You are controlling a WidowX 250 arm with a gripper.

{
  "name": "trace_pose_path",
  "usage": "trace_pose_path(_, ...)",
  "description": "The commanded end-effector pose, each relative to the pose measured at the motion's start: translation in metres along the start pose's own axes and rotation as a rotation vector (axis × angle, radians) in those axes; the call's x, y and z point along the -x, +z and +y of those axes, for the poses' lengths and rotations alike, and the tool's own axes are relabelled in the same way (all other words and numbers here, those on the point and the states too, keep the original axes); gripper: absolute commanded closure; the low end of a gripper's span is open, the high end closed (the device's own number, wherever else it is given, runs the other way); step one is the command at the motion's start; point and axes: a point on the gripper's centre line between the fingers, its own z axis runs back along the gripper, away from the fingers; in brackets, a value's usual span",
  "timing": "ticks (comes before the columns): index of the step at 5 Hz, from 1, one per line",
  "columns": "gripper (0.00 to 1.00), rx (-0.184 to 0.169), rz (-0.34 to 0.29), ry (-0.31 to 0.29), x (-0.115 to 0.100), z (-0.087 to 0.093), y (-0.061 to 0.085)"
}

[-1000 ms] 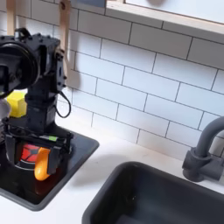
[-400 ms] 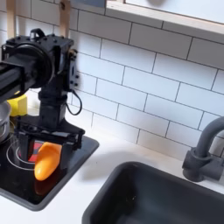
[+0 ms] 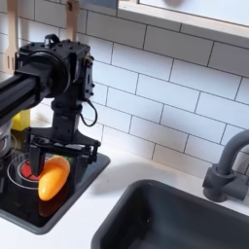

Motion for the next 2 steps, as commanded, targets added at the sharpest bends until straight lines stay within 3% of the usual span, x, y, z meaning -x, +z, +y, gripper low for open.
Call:
trace_pose_path(1, 0.0, -0.026, 0.008, 0.016, -0.0063, 0.0042, -0.0088)
trace_pose_path(2, 0.0, -0.039, -0.004, 0.005, -0.0041, 0.0062, -0.009)
